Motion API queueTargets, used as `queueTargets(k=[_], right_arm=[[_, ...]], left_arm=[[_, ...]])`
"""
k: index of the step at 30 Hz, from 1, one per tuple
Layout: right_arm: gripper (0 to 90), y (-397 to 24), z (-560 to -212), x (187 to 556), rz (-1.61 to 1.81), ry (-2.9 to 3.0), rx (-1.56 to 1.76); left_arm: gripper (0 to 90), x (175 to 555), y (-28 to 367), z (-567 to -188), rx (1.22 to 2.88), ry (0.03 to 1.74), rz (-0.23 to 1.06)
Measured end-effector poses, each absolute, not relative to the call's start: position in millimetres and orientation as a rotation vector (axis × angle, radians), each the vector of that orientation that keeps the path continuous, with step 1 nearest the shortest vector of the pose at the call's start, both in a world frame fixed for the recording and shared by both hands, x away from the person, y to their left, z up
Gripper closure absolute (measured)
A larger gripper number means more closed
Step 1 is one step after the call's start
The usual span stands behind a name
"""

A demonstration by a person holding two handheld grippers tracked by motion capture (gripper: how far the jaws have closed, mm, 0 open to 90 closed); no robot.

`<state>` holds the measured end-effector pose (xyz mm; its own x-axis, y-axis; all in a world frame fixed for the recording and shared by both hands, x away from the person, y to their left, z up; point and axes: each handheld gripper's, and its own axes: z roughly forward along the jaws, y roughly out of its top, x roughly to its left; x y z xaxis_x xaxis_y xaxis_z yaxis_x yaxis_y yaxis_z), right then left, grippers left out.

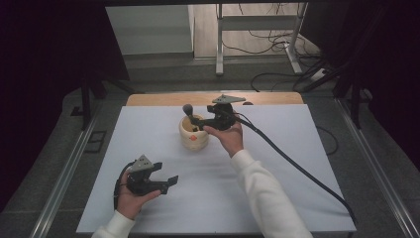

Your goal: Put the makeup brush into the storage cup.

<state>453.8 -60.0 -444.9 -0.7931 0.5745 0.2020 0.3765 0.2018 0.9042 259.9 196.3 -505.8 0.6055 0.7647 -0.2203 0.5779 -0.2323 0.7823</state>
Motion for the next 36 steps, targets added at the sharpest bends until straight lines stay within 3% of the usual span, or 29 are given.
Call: queueTargets(k=[7,24,36], right_arm=[[2.9,-64.9,-444.7,451.3,1.627,2.350,0.915],[5.0,-97.5,-442.2,427.4,1.592,2.452,0.893],[5.7,-142.4,-446.0,407.6,1.564,2.436,0.913]], left_arm=[[15.6,260.7,196.5,-506.4,1.924,1.093,0.264],[15.7,254.0,202.7,-507.7,1.915,1.101,0.275],[15.6,251.5,204.8,-508.4,1.911,1.115,0.279]])
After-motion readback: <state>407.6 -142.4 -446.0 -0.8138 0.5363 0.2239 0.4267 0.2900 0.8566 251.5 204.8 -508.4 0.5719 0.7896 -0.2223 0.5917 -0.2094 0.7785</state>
